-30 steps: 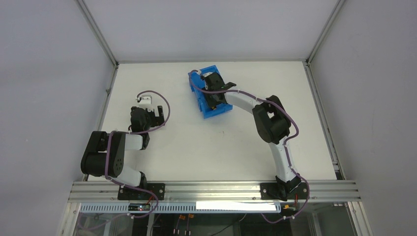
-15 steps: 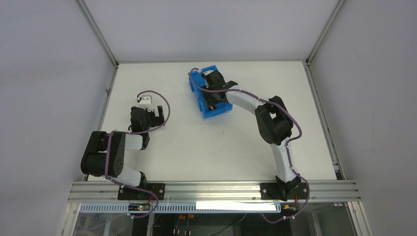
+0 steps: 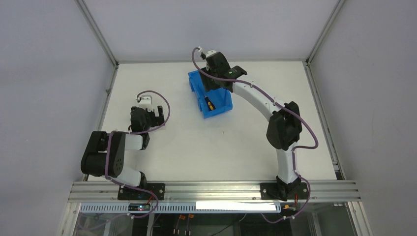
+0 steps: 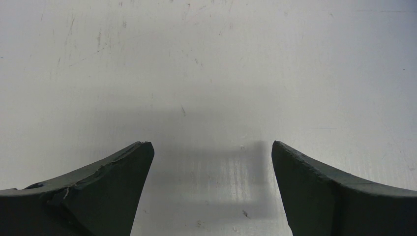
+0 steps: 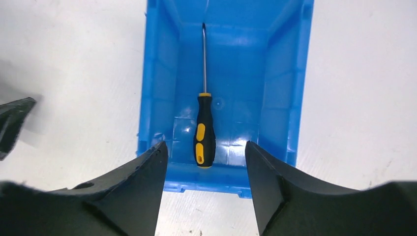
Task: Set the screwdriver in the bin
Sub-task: Place the screwdriver in the bin.
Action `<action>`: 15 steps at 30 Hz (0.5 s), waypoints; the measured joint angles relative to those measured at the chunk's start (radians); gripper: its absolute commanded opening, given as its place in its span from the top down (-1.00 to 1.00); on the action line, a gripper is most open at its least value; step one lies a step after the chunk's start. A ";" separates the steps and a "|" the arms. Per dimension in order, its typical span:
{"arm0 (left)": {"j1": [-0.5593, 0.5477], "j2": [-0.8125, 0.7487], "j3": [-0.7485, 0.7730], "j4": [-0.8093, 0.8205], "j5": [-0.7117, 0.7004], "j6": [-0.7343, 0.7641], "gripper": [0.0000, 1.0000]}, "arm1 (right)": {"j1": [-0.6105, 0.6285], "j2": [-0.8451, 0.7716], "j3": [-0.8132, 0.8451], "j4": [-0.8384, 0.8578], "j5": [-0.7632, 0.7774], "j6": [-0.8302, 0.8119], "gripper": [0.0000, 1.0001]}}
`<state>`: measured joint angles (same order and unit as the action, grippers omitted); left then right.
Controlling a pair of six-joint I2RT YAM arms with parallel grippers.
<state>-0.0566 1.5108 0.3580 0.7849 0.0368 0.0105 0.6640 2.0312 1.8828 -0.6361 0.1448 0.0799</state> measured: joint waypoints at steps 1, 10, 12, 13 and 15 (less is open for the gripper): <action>0.000 0.000 0.000 0.000 0.000 0.000 -0.99 | 0.002 -0.006 0.022 -0.016 0.002 -0.002 -0.28; 0.000 0.000 0.000 0.000 0.000 0.000 -0.99 | 0.027 -0.060 0.202 -0.153 0.021 -0.019 -0.98; 0.000 0.000 0.000 0.000 0.000 0.000 -0.99 | 0.030 -0.067 0.244 -0.181 0.024 -0.021 -0.98; 0.000 0.000 0.000 0.000 0.000 0.000 -0.99 | 0.032 -0.073 0.262 -0.194 0.024 -0.021 -0.98; 0.000 0.000 0.000 0.000 0.000 0.000 -0.99 | 0.033 -0.084 0.283 -0.214 0.024 -0.022 -0.98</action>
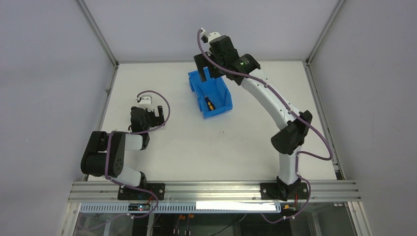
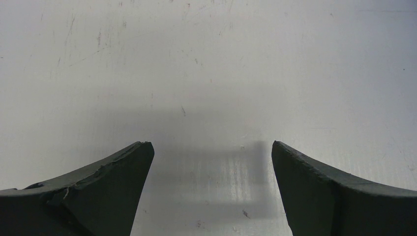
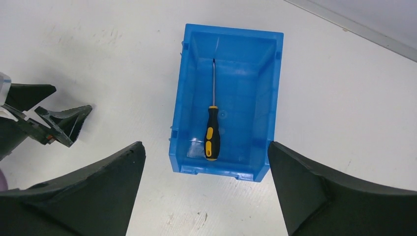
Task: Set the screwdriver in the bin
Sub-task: Place the screwdriver in the bin, then reset both arms
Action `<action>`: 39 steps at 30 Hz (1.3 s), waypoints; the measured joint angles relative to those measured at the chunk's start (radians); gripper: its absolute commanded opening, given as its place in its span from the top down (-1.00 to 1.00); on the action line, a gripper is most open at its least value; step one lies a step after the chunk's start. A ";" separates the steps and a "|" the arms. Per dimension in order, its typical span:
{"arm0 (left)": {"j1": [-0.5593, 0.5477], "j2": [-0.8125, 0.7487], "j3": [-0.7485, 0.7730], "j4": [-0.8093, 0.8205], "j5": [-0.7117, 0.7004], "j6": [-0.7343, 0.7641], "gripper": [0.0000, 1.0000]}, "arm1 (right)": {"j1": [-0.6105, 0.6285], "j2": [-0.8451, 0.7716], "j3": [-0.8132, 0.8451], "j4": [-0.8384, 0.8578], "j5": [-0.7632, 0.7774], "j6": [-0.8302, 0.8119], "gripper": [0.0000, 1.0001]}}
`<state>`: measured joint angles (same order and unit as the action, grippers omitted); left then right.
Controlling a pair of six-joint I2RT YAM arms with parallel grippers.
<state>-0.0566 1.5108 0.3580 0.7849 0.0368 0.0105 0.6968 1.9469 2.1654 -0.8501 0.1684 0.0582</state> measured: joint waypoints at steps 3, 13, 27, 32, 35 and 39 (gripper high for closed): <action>0.000 0.000 0.000 0.000 0.000 0.000 -0.99 | 0.001 -0.016 0.025 -0.027 0.000 0.000 -0.98; 0.000 0.000 0.000 0.000 0.000 0.000 -0.99 | -0.003 -0.044 0.026 -0.060 0.032 -0.010 -0.98; 0.000 0.000 0.000 0.000 0.000 0.000 -0.99 | -0.275 -0.153 -0.115 -0.079 -0.005 -0.016 -0.98; 0.000 0.000 0.000 0.000 0.000 0.000 -0.99 | -0.362 -0.219 -0.188 -0.069 -0.029 -0.017 -0.98; 0.000 0.000 0.000 0.000 0.000 0.000 -0.99 | -0.420 -0.250 -0.222 -0.060 -0.048 -0.024 -0.98; 0.000 0.000 0.000 0.000 0.000 0.000 -0.99 | -0.504 -0.265 -0.234 -0.057 -0.077 -0.031 -0.98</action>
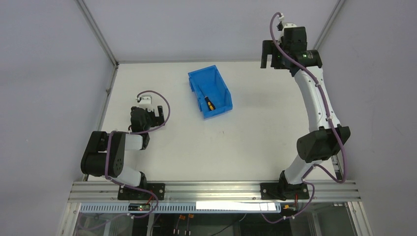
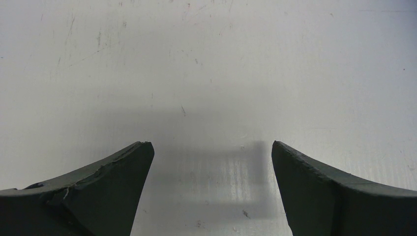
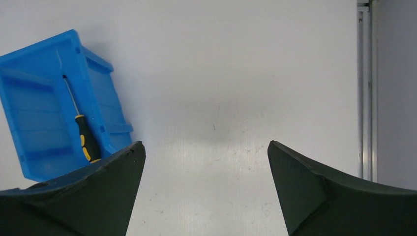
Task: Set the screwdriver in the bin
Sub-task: Reset both arms
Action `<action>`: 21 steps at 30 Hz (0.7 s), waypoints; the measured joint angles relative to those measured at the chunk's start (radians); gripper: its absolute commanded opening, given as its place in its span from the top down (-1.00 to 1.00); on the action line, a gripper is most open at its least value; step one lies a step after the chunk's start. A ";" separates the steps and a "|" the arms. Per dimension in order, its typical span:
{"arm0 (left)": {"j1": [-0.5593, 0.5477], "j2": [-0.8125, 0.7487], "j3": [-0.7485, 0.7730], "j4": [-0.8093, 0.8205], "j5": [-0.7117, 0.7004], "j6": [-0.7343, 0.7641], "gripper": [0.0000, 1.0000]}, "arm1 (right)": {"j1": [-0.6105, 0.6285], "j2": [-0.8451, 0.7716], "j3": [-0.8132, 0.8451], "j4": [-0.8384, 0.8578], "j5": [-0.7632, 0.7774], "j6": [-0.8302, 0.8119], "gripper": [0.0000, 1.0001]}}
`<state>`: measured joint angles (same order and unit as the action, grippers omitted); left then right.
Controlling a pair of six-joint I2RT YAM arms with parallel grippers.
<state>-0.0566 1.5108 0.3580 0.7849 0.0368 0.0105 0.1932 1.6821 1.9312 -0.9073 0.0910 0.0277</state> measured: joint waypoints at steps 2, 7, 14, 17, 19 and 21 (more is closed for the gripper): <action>0.000 0.000 0.000 0.000 0.000 0.000 -0.99 | -0.043 0.000 -0.006 0.011 -0.011 0.000 -0.98; 0.000 0.000 0.000 0.000 0.000 0.000 -0.99 | -0.110 0.000 -0.035 0.026 -0.030 0.000 -0.98; 0.000 0.000 0.000 0.000 0.000 0.000 -0.99 | -0.148 -0.001 -0.060 0.046 -0.056 0.000 -0.98; 0.000 0.000 0.000 0.000 0.000 0.000 -0.99 | -0.153 -0.002 -0.066 0.051 -0.059 0.000 -0.98; 0.000 0.000 0.000 0.000 0.000 0.000 -0.99 | -0.153 -0.009 -0.077 0.058 -0.060 0.000 -0.98; 0.000 0.000 0.000 0.000 0.000 0.000 -0.99 | -0.153 -0.016 -0.085 0.058 -0.060 0.000 -0.98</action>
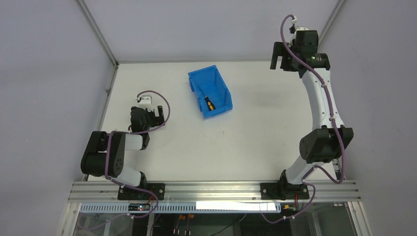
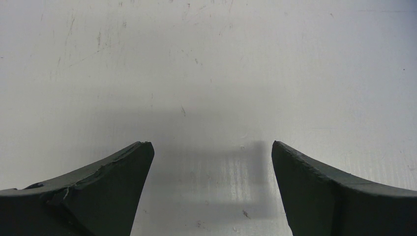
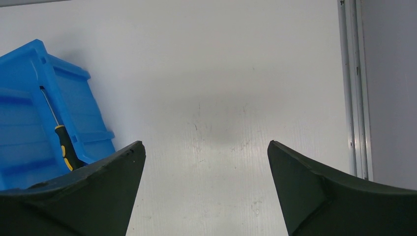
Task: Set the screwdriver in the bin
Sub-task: Reset both arms
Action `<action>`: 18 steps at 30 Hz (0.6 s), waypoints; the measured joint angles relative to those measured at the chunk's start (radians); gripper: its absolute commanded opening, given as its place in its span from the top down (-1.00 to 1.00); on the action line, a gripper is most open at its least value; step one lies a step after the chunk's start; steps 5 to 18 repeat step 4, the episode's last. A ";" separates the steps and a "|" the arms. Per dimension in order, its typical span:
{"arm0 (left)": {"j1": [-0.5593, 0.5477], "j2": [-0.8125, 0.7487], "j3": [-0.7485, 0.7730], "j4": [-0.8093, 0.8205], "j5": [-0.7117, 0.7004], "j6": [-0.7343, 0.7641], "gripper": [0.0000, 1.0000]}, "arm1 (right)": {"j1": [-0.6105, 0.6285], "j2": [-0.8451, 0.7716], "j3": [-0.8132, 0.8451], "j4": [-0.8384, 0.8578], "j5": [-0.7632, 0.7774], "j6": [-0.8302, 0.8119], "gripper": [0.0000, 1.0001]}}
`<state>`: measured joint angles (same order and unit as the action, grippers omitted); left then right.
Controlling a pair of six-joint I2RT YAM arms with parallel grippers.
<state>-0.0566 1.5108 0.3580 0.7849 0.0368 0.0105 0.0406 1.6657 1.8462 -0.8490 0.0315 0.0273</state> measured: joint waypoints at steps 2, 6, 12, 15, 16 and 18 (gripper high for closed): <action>0.000 0.000 0.000 0.000 0.000 0.000 -0.99 | 0.000 -0.009 -0.005 0.002 -0.003 0.000 -0.98; 0.000 0.000 0.000 0.000 0.000 0.000 -0.99 | 0.000 -0.016 -0.006 0.002 -0.003 0.000 -0.98; 0.000 0.000 0.000 0.000 0.000 0.000 -0.99 | 0.000 -0.016 -0.006 0.002 -0.003 0.000 -0.98; 0.000 0.000 0.000 0.000 0.000 0.000 -0.99 | 0.000 -0.016 -0.006 0.002 -0.003 0.000 -0.98; 0.000 0.000 0.000 0.000 0.000 0.000 -0.99 | 0.000 -0.016 -0.006 0.002 -0.003 0.000 -0.98; 0.000 0.000 0.000 0.000 0.000 0.000 -0.99 | 0.000 -0.016 -0.006 0.002 -0.003 0.000 -0.98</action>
